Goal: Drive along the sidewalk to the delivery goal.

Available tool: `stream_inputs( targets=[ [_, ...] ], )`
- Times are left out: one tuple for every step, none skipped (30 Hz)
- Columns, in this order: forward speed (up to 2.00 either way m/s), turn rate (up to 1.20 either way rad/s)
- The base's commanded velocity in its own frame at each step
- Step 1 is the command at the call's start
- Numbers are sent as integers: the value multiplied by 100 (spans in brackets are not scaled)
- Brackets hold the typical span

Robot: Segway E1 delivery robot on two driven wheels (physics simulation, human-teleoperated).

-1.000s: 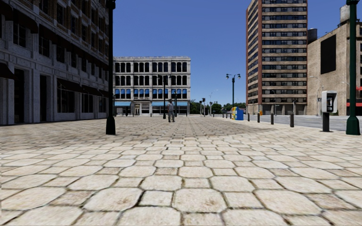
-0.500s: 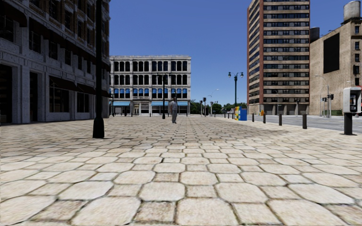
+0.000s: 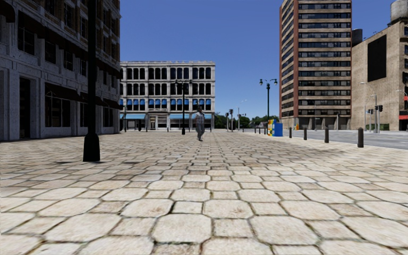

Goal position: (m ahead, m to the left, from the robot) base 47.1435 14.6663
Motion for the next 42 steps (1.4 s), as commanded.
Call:
stream_inputs(
  targets=[
    [200,0],
    [200,0],
    [200,0],
    [200,0],
    [200,0],
    [200,0],
    [200,0],
    [200,0],
    [200,0],
    [200,0],
    [200,0],
    [200,0],
    [200,0],
    [200,0],
    [200,0],
    [200,0],
    [200,0],
    [200,0],
    [200,0],
    [200,0],
    [200,0],
    [200,0],
    [200,0],
    [200,0],
    [200,0],
    [200,0],
    [200,0],
    [200,0],
    [200,0],
    [200,0],
    [200,0],
    [200,0],
    [200,0],
    [200,0],
    [200,0],
    [200,0],
    [200,0],
    [200,0],
    [200,0],
    [200,0],
    [200,0],
    [200,0]
  ],
)
